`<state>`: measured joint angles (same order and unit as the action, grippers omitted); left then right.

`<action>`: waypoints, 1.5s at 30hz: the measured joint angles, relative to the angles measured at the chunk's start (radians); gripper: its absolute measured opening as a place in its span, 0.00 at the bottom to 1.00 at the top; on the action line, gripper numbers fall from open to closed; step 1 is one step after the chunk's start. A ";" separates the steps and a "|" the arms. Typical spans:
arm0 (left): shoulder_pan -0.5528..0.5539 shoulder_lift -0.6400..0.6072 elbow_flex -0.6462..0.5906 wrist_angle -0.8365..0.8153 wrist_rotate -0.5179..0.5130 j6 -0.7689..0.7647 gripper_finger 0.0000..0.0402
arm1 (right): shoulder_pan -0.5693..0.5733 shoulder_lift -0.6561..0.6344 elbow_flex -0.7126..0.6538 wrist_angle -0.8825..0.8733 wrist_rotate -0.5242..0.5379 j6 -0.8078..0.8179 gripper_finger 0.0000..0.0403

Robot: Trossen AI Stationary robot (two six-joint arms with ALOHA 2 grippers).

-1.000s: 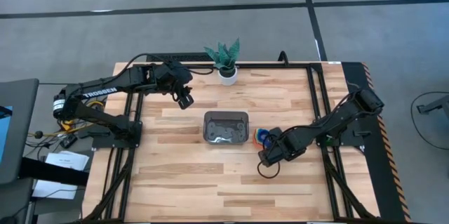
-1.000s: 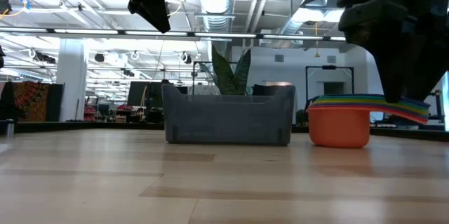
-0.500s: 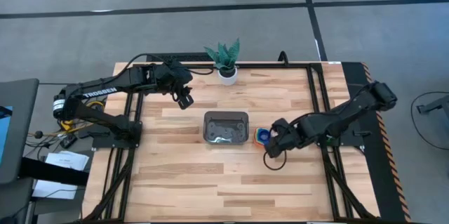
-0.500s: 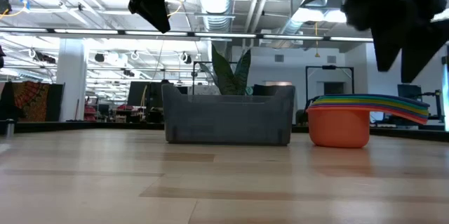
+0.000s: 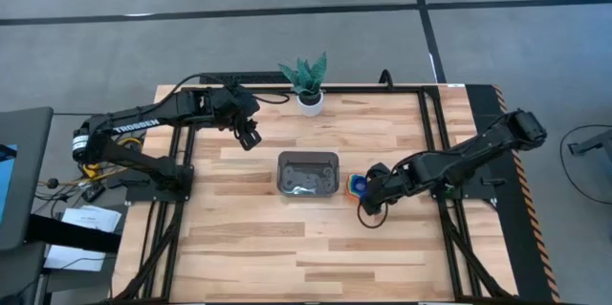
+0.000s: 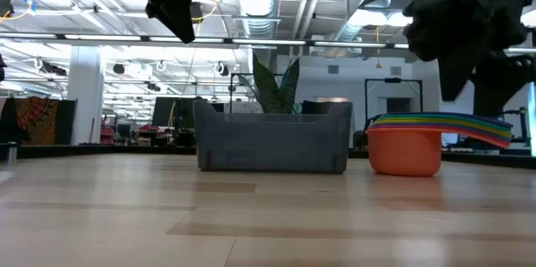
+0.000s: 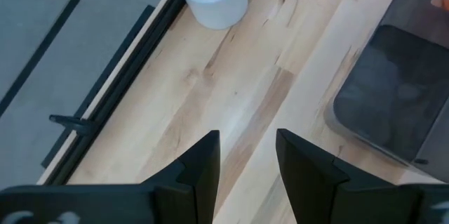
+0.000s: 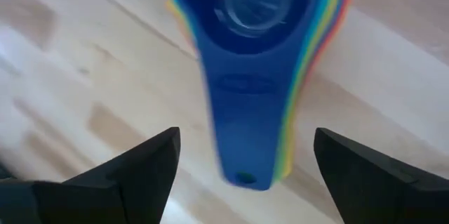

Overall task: Nest measuring cups in basket
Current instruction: Put the nested measuring cups into the black bin

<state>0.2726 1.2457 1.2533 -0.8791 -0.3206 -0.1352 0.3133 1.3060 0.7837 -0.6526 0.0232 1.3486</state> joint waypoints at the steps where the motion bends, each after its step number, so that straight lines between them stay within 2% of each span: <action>1: 0.000 0.000 0.000 0.001 0.000 0.000 0.32 | -0.002 0.018 0.000 -0.003 0.000 -0.009 0.87; 8: 0.000 0.000 0.000 0.009 0.000 0.006 0.32 | -0.009 0.122 0.013 0.019 0.000 -0.074 0.85; 12: 0.000 0.000 0.000 0.010 0.000 0.007 0.32 | -0.015 0.141 0.019 0.018 0.000 -0.094 0.81; 24: 0.000 0.000 0.000 0.009 0.001 0.004 0.32 | -0.055 0.137 0.019 -0.003 -0.011 -0.149 0.53; 29: 0.000 0.000 0.000 0.009 0.002 0.002 0.32 | -0.061 0.137 0.019 -0.004 -0.022 -0.157 0.45; 33: 0.000 0.000 0.000 0.009 0.002 0.000 0.32 | -0.061 0.137 0.019 -0.006 -0.022 -0.157 0.44; 45: 0.000 0.000 0.000 0.009 0.003 -0.007 0.32 | -0.061 0.137 0.019 -0.018 0.008 -0.137 0.51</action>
<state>0.2727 1.2457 1.2533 -0.8700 -0.3172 -0.1421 0.2523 1.4425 0.8028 -0.6703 0.0312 1.2116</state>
